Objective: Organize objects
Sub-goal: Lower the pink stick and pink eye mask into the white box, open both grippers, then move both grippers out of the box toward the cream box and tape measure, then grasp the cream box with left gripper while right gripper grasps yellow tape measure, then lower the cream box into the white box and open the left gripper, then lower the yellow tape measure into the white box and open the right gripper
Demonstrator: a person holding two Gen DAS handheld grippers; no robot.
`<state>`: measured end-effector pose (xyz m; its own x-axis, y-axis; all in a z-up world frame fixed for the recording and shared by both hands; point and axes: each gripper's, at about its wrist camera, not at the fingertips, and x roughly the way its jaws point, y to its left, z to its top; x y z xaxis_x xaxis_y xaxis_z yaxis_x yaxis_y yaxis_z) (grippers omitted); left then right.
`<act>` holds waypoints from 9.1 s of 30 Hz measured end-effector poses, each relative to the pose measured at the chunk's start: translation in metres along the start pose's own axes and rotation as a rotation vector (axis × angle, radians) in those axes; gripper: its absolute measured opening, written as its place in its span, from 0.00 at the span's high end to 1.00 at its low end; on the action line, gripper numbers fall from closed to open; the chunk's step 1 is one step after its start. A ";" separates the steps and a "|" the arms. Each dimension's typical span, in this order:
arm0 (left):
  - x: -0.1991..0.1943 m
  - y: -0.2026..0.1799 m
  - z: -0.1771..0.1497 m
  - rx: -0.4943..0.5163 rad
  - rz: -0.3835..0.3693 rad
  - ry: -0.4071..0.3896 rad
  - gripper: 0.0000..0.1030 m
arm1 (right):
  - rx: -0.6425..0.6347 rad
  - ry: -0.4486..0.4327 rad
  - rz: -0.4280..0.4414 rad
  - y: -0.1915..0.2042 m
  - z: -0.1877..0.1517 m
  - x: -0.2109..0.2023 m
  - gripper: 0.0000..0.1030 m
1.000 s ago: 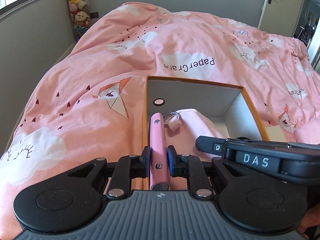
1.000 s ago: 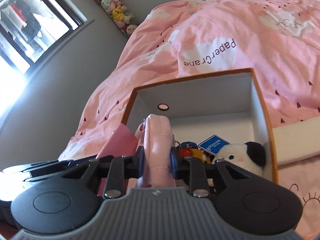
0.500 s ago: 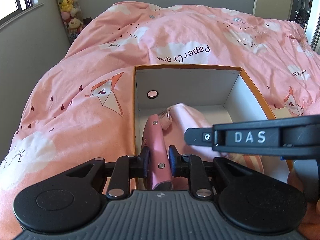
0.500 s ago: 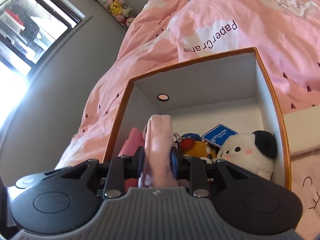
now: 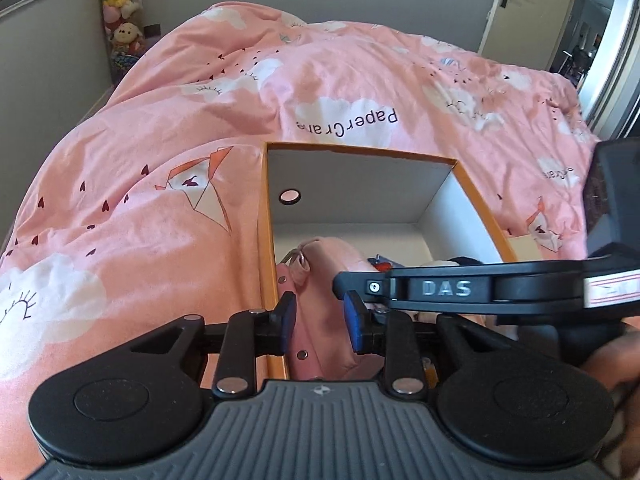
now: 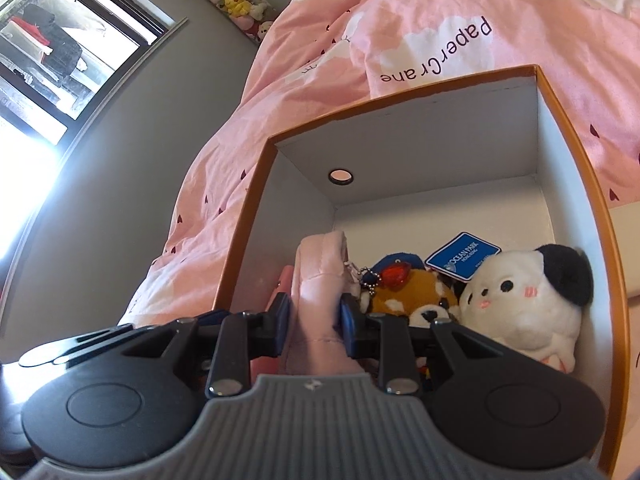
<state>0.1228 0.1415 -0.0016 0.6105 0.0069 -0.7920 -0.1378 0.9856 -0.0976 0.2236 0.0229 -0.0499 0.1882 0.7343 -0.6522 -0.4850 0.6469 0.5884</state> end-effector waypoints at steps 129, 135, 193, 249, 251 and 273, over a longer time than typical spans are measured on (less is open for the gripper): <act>0.035 -0.119 0.130 0.378 -0.205 0.095 0.69 | -0.271 -0.017 -0.394 -0.177 0.018 -0.071 0.49; 0.055 -0.120 0.113 0.643 -0.054 0.121 0.69 | -0.327 0.038 -0.426 -0.176 0.024 -0.046 0.39; 0.175 -0.069 0.079 0.528 0.079 0.537 0.39 | -0.259 0.015 -0.434 -0.168 0.021 -0.066 0.47; -0.005 -0.044 -0.045 0.025 -0.049 0.017 0.44 | -0.355 0.249 -0.491 0.009 -0.072 -0.054 0.47; -0.006 -0.041 -0.046 0.015 -0.068 0.014 0.44 | -0.360 0.264 -0.524 0.012 -0.073 -0.051 0.47; -0.015 -0.033 -0.049 -0.030 -0.113 0.006 0.44 | -0.312 0.258 -0.556 0.017 -0.071 -0.057 0.42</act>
<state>0.0800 0.1004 -0.0164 0.6192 -0.1054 -0.7781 -0.0917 0.9745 -0.2049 0.1438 -0.0222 -0.0365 0.2895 0.2131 -0.9332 -0.6059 0.7955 -0.0063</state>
